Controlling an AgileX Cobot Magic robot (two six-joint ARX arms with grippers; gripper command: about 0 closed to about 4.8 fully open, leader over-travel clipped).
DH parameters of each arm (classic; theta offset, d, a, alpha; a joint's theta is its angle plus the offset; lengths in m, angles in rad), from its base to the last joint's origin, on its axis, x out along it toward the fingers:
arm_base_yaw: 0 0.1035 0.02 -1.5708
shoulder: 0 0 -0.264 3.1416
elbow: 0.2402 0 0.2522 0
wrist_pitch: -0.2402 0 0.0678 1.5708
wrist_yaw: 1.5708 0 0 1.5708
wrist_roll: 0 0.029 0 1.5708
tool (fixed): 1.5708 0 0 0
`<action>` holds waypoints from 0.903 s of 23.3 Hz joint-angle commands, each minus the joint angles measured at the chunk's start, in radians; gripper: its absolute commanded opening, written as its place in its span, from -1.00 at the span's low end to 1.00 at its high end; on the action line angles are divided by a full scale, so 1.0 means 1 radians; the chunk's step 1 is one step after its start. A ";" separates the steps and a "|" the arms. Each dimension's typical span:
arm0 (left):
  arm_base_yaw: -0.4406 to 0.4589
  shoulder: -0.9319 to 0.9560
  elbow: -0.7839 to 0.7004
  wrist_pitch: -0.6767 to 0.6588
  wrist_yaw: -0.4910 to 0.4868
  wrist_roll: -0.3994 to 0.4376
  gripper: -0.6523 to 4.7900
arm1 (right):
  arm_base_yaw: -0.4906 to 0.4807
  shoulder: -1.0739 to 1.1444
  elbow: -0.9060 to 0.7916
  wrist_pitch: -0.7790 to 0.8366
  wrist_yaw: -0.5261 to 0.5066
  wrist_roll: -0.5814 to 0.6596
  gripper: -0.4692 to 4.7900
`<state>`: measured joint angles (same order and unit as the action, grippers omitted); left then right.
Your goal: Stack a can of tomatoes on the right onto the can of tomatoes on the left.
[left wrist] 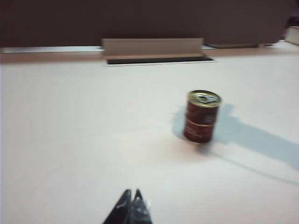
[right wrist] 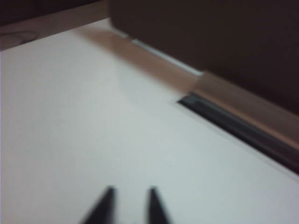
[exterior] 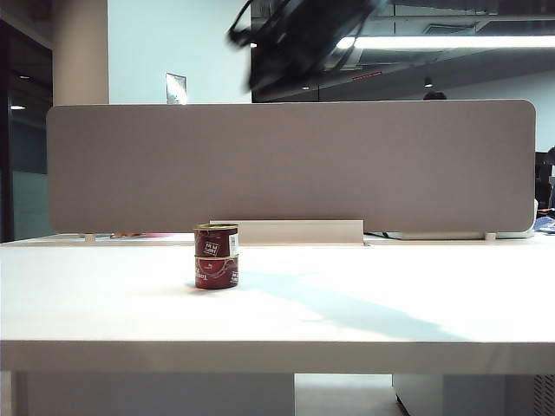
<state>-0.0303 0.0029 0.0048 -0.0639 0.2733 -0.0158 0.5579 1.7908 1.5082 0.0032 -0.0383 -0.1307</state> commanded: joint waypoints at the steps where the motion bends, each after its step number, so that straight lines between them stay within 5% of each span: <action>1: 0.000 0.001 0.003 0.026 -0.091 0.001 -0.78 | -0.053 -0.080 0.003 -0.109 0.018 -0.003 -0.84; 10: 0.000 0.001 0.003 0.073 -0.165 0.001 -0.78 | -0.227 -0.322 -0.182 -0.195 0.013 0.037 -0.84; 21: 0.001 0.001 0.003 0.072 -0.164 0.001 -0.78 | -0.343 -0.787 -0.792 0.019 0.111 0.161 -0.84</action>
<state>-0.0303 0.0036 0.0048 -0.0036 0.1112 -0.0158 0.2134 1.0405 0.7601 -0.0311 0.0265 0.0185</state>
